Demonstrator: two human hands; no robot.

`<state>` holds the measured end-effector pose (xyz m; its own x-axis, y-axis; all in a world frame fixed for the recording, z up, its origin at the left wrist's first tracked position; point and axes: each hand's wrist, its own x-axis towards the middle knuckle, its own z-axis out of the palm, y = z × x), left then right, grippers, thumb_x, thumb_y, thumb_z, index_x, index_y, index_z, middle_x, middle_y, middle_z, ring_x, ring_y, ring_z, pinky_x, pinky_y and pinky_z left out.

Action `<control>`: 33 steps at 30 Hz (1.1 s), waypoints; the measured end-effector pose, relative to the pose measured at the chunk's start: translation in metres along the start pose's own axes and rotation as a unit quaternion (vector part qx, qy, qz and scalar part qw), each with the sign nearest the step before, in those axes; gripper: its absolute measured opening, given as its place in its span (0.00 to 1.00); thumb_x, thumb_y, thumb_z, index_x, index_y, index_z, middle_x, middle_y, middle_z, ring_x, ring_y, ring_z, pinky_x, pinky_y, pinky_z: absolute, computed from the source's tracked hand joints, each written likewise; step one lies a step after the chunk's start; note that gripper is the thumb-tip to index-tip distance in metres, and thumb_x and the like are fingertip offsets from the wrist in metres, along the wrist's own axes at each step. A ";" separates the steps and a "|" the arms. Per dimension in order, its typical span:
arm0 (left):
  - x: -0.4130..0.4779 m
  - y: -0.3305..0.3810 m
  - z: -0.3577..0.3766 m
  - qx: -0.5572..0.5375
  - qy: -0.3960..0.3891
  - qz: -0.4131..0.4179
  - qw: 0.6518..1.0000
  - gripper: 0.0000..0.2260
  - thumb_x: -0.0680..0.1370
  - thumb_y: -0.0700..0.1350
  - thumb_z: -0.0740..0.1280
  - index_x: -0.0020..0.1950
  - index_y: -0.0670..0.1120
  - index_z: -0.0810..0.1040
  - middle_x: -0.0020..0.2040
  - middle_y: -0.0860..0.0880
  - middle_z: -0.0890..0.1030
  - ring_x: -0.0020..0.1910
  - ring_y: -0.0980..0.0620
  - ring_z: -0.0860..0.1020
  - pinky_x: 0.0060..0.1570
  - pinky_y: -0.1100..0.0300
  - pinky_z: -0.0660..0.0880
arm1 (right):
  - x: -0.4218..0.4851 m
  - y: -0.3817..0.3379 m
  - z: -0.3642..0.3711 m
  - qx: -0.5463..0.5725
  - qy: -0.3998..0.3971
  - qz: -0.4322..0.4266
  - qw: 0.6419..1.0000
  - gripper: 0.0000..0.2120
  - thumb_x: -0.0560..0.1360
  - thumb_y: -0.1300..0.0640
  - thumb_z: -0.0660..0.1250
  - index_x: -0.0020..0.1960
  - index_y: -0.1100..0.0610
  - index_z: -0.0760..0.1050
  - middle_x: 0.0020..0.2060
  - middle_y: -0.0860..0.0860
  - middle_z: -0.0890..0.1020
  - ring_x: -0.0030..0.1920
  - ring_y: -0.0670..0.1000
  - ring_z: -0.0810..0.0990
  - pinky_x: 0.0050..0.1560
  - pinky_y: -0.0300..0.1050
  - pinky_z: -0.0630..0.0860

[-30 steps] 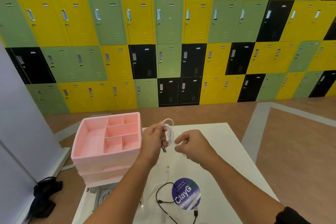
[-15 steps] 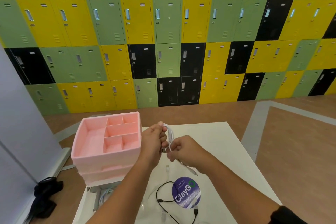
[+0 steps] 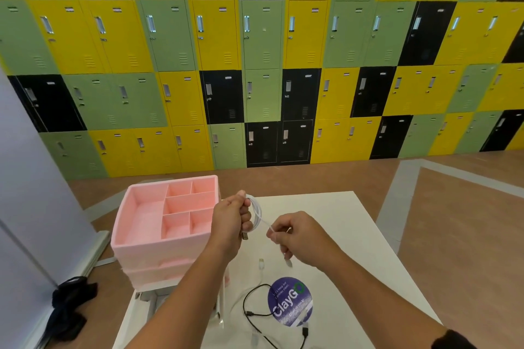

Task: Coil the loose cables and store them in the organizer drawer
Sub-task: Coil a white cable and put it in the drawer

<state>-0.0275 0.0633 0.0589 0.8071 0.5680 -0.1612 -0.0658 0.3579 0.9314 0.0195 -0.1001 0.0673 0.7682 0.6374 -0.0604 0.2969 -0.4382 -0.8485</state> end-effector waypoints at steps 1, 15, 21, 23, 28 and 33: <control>0.000 0.002 0.000 -0.029 -0.008 -0.019 0.999 0.15 0.85 0.44 0.59 0.39 0.42 0.72 0.27 0.52 0.61 0.24 0.56 0.58 0.22 0.64 0.57 | 0.000 0.002 -0.003 0.007 0.022 0.001 1.000 0.05 0.78 0.59 0.69 0.46 0.57 0.83 0.32 0.53 0.81 0.30 0.47 0.80 0.34 0.39 0.79; -0.015 0.016 0.014 -0.267 -0.229 -0.208 0.913 0.13 0.79 0.46 0.63 0.38 0.40 0.75 0.25 0.51 0.63 0.20 0.59 0.62 0.18 0.69 0.62 | 0.005 -0.027 -0.009 0.327 0.169 -0.073 0.927 0.05 0.81 0.64 0.64 0.51 0.64 0.79 0.34 0.58 0.83 0.29 0.53 0.80 0.29 0.44 0.78; -0.015 0.013 0.013 -0.224 -0.249 -0.232 0.913 0.12 0.79 0.46 0.64 0.39 0.41 0.75 0.25 0.52 0.63 0.19 0.60 0.62 0.17 0.70 0.61 | 0.010 -0.026 -0.012 0.373 0.137 -0.049 0.916 0.05 0.81 0.65 0.65 0.52 0.64 0.79 0.33 0.57 0.81 0.29 0.51 0.77 0.30 0.43 0.76; -0.016 0.011 0.013 -0.222 -0.251 -0.237 0.912 0.12 0.79 0.46 0.63 0.39 0.41 0.74 0.25 0.52 0.63 0.19 0.60 0.62 0.17 0.71 0.61 | 0.010 -0.024 -0.010 0.399 0.122 -0.024 0.908 0.06 0.81 0.65 0.64 0.53 0.64 0.79 0.34 0.57 0.82 0.31 0.51 0.77 0.31 0.42 0.77; -0.017 0.014 0.012 -0.217 -0.266 -0.257 0.903 0.14 0.79 0.46 0.63 0.37 0.40 0.75 0.25 0.53 0.63 0.19 0.60 0.59 0.17 0.72 0.59 | 0.010 -0.025 -0.006 0.451 0.115 -0.017 0.885 0.07 0.82 0.64 0.62 0.53 0.64 0.78 0.34 0.56 0.81 0.31 0.51 0.79 0.33 0.43 0.77; -0.015 0.011 0.018 -0.168 -0.226 -0.133 0.950 0.19 0.84 0.48 0.59 0.35 0.42 0.77 0.26 0.51 0.63 0.22 0.58 0.61 0.22 0.67 0.61 | 0.014 -0.023 -0.010 0.378 0.105 -0.034 0.919 0.06 0.79 0.61 0.68 0.52 0.64 0.81 0.39 0.59 0.84 0.36 0.54 0.81 0.37 0.47 0.81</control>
<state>-0.0299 0.0453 0.0776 0.9861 0.0746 -0.1487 0.0535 0.7042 0.7079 0.0295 -0.0876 0.0911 0.8790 0.4750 0.0411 -0.0702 0.2141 -0.9743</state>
